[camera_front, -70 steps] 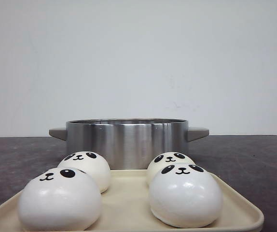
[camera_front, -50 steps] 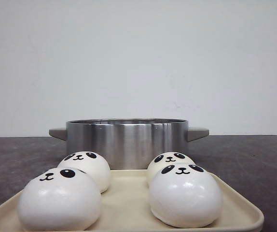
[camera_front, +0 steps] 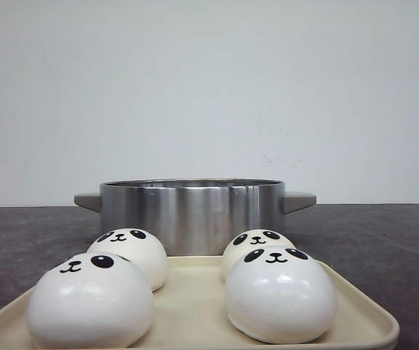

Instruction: Steam buns

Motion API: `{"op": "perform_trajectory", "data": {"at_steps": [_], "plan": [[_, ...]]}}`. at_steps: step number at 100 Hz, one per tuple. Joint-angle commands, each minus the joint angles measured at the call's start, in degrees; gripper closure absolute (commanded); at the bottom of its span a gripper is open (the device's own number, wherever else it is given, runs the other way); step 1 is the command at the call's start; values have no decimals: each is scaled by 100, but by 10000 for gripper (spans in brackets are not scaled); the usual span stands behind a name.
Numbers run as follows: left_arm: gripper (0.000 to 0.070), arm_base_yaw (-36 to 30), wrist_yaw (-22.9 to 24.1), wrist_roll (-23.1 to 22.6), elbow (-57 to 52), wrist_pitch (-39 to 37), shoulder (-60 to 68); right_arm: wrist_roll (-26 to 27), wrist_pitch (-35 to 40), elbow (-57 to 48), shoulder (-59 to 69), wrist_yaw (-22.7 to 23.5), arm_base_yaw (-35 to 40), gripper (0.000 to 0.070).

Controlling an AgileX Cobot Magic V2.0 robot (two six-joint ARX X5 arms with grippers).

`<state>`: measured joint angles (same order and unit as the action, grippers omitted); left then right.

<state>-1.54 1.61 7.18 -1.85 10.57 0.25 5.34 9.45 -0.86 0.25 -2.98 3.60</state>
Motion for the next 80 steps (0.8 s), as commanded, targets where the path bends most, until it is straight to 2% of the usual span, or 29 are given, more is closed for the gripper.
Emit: {"op": "perform_trajectory", "data": {"at_steps": [1,69,80], "plan": [[700,-2,9,-26,105,20,-7,22,-42,17,-4,-2,2,693],[700,-2,7,-26,105,17,-7,22,-42,17,-4,-2,2,692],[700,-2,9,-26,105,17,-7,251,-173,15,-4,116,2,693]]}}
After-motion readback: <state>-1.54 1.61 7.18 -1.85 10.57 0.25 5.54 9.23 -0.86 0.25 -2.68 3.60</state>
